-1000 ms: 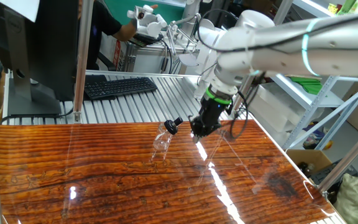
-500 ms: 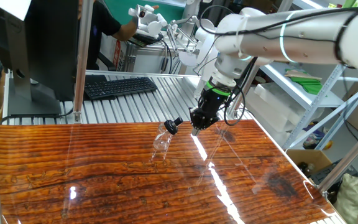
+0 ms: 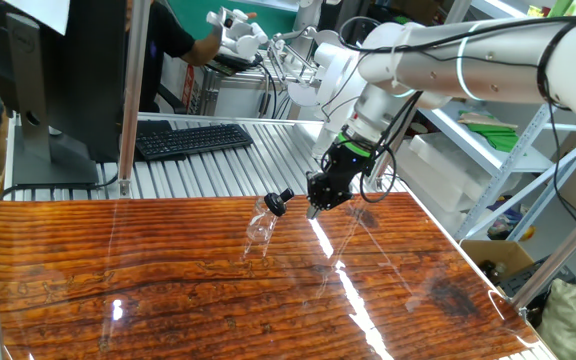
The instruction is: Screw the lid onto the jar
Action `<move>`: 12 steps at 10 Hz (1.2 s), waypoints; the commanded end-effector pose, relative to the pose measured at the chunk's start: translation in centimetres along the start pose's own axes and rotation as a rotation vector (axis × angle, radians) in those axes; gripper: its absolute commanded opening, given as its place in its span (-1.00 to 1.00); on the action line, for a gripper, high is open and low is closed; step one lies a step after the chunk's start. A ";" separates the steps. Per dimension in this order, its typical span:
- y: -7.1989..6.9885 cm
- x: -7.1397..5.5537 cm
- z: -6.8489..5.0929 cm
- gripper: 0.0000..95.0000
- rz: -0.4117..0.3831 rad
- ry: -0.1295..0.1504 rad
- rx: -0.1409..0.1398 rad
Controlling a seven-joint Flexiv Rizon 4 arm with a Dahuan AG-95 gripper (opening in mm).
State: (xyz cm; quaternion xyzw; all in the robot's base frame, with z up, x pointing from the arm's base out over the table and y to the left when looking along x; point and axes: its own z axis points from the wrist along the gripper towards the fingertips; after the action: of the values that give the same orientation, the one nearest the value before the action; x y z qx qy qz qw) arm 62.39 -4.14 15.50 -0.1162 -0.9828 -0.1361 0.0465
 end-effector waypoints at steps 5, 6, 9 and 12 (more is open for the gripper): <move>0.1 -0.2 0.7 -1.00 0.027 0.003 -0.014; 0.1 -0.2 0.8 -1.00 0.027 0.005 -0.014; 0.2 -0.2 1.4 -1.00 0.023 0.002 -0.012; 0.2 -0.2 1.4 -1.00 0.030 0.006 -0.012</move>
State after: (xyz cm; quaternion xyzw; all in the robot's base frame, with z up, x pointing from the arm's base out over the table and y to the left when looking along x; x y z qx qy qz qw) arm 62.51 -3.56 14.18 -0.1320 -0.9799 -0.1410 0.0502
